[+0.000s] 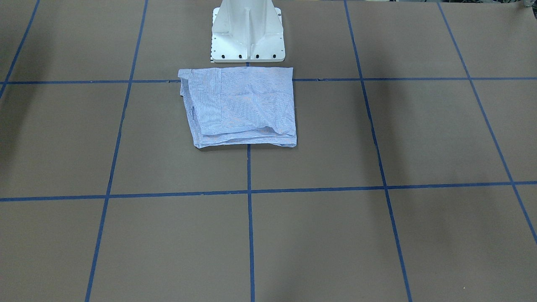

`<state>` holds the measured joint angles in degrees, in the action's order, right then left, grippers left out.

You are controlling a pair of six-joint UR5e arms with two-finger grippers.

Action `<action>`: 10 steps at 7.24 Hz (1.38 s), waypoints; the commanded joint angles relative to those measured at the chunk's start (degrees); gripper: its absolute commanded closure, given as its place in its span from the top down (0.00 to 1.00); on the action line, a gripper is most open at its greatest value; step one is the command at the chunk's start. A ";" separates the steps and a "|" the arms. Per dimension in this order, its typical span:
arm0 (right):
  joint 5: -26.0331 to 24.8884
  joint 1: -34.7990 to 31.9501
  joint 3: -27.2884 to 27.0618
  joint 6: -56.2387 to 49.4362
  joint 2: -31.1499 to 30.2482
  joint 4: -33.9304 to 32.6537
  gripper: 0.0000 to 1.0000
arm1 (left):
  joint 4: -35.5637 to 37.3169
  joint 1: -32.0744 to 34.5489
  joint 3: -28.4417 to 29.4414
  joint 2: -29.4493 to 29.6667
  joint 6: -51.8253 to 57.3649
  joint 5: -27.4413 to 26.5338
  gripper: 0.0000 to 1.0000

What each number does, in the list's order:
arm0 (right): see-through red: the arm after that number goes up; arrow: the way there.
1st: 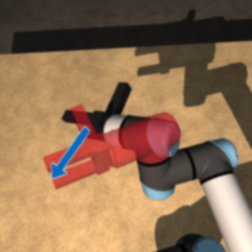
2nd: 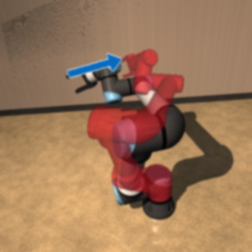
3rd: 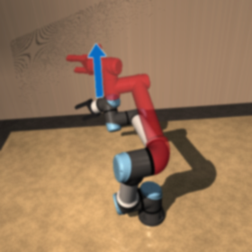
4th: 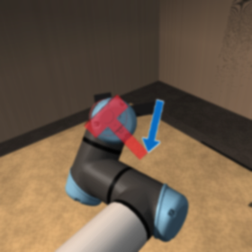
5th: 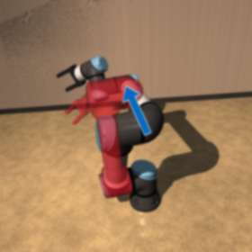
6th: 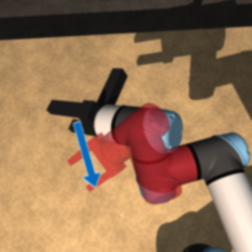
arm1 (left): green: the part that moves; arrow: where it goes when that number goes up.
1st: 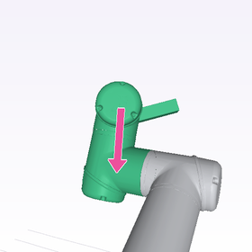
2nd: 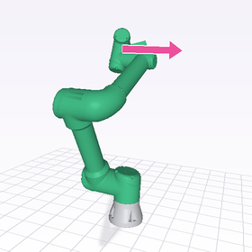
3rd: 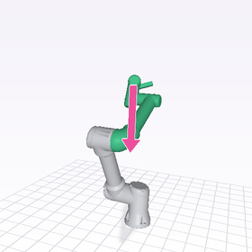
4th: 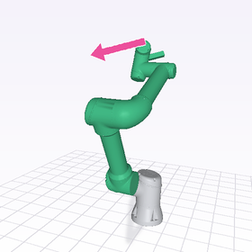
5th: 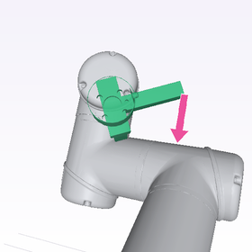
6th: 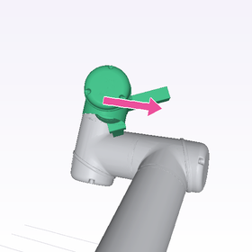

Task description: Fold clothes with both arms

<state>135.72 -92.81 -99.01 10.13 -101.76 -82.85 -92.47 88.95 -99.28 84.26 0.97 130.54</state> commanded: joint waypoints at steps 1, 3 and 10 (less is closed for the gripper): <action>0.16 0.00 0.13 0.07 0.07 -0.55 1.00 | -0.07 -0.01 -0.12 0.03 0.00 -0.02 1.00; -0.02 0.00 0.04 -0.11 0.51 -1.86 1.00 | 0.01 -0.01 -0.39 0.03 0.00 0.06 1.00; 0.07 3.25 -0.40 -5.91 0.42 -2.84 1.00 | 0.01 -0.01 -0.30 0.03 0.00 0.06 1.00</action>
<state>135.79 -89.48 -99.48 4.70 -101.33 -85.67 -92.45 88.95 -99.62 84.29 0.97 130.61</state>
